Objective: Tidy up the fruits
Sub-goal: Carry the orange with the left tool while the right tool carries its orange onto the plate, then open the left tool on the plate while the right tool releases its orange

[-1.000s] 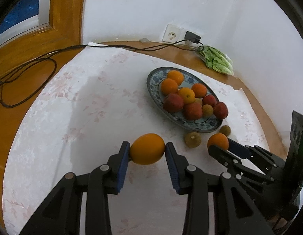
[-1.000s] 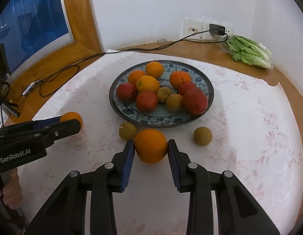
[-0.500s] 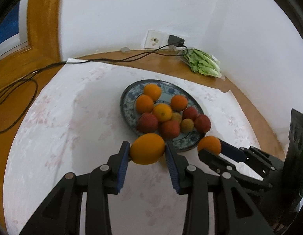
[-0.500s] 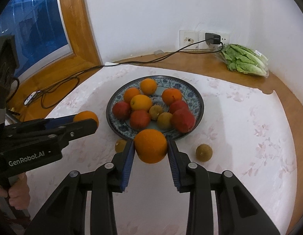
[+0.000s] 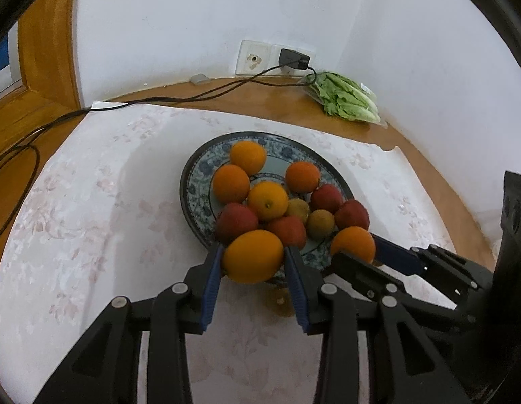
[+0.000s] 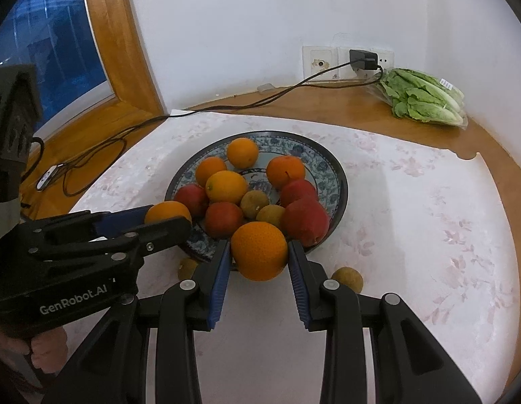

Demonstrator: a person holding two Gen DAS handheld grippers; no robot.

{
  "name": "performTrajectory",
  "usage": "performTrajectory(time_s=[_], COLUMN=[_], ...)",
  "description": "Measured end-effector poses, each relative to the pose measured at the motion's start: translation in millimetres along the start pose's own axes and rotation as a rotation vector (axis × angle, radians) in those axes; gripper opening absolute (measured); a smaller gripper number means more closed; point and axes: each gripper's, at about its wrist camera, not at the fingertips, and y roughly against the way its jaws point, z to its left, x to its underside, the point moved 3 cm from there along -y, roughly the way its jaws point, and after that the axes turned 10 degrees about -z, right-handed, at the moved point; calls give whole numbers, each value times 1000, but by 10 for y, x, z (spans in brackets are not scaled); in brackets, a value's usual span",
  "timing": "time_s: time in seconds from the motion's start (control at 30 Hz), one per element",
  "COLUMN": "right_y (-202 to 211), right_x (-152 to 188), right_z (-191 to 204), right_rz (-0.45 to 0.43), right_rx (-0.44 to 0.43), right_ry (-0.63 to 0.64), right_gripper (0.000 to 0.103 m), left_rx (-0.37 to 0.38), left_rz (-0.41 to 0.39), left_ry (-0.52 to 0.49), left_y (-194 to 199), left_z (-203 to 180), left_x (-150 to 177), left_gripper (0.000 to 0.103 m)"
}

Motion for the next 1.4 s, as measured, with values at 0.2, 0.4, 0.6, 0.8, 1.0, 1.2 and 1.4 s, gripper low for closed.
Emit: performTrajectory(time_s=[0.2, 0.4, 0.6, 0.8, 1.0, 1.2, 1.4], right_y=[-64, -140, -169, -192, -188, -120, 42], right_x=[-20, -22, -27, -33, -35, -49, -71], right_z=[-13, -53, -64, -66, -73, -78, -77], right_rz=[-4, 1, -4, -5, -5, -16, -47], right_rx=[-3, -6, 7, 12, 6, -12, -12], right_ry=[3, -9, 10, 15, -1, -22, -23], right_gripper=[35, 35, 35, 35, 35, 41, 42], left_rx=[-8, -9, -8, -9, 0, 15, 21], left_rz=[-6, -3, 3, 3, 6, -5, -16], left_ry=[-5, -5, -2, 1, 8, 18, 18], left_y=[-87, -152, -220, -253, -251, -153, 10], left_z=[22, 31, 39, 50, 53, 37, 15], left_x=[-48, -66, -80, -83, -92, -115, -96], left_gripper=[38, 38, 38, 38, 38, 43, 45])
